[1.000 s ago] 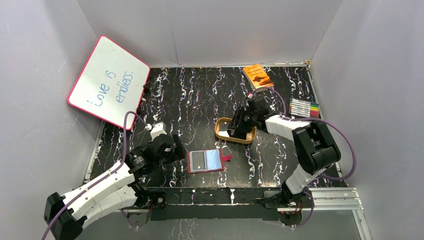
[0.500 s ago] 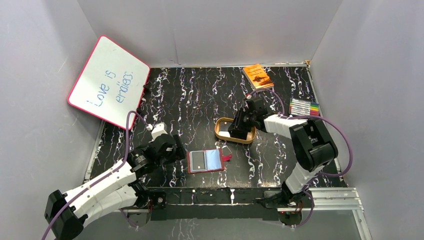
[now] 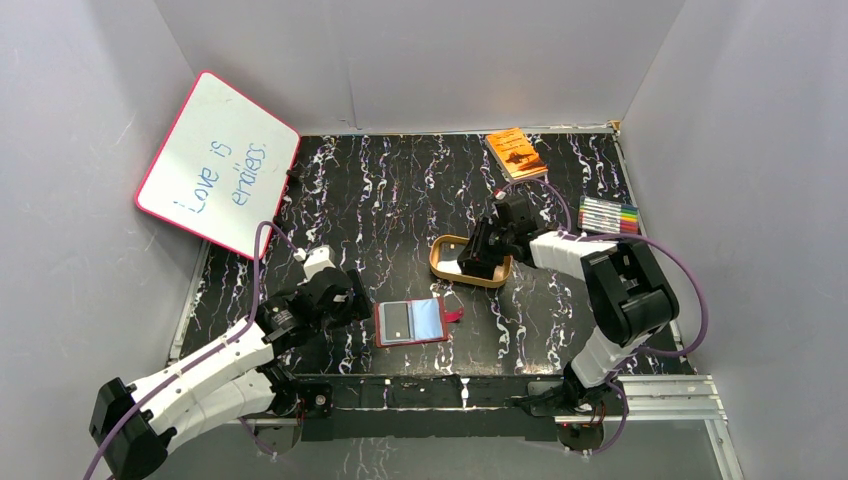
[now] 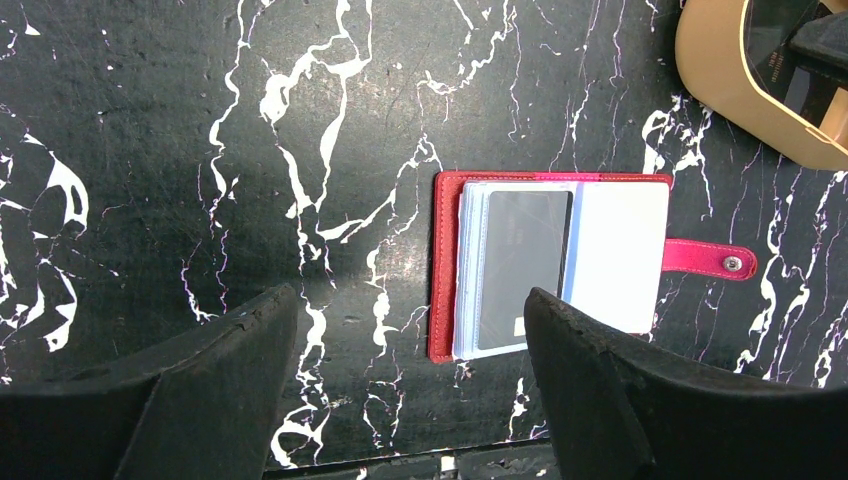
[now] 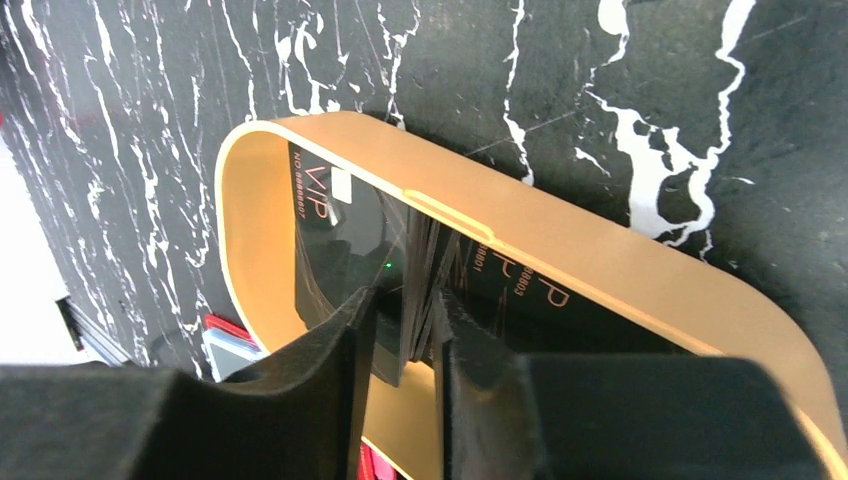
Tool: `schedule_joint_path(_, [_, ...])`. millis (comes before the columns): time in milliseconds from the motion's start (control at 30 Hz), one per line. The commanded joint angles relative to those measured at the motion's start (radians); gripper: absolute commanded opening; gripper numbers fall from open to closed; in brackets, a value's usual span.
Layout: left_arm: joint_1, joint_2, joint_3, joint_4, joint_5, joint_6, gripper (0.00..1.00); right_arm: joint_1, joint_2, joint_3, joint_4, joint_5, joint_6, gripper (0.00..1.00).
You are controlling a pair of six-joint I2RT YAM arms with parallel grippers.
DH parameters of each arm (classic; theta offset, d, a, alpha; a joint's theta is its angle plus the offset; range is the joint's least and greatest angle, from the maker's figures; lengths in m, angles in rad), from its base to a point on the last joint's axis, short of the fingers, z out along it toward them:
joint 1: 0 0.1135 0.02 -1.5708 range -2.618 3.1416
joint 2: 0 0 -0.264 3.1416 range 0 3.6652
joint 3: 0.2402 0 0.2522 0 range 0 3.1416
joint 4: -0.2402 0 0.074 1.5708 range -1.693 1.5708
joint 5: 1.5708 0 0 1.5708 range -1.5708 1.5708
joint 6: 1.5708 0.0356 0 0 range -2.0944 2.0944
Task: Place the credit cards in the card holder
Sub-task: Pick up the credit card from the storage box.
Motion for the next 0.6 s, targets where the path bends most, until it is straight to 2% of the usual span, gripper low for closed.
schedule_joint_path(0, [-0.001,-0.005,-0.009,-0.014,-0.013,-0.001,0.8,-0.008,-0.044,-0.017,0.041,-0.026,0.016,0.43])
schedule_joint_path(100, [-0.002,-0.008,-0.011,-0.01,-0.008,-0.001,0.8,-0.008,-0.045,-0.005,0.046,-0.031,0.025,0.55])
schedule_joint_path(233, [-0.002,-0.008,-0.014,-0.006,-0.005,-0.005,0.8,-0.006,-0.02,0.034,0.014,-0.027,0.01,0.58])
schedule_joint_path(567, [-0.001,0.01,-0.017,-0.007,-0.002,-0.009,0.8,0.003,0.033,0.055,-0.026,-0.018,-0.016,0.43])
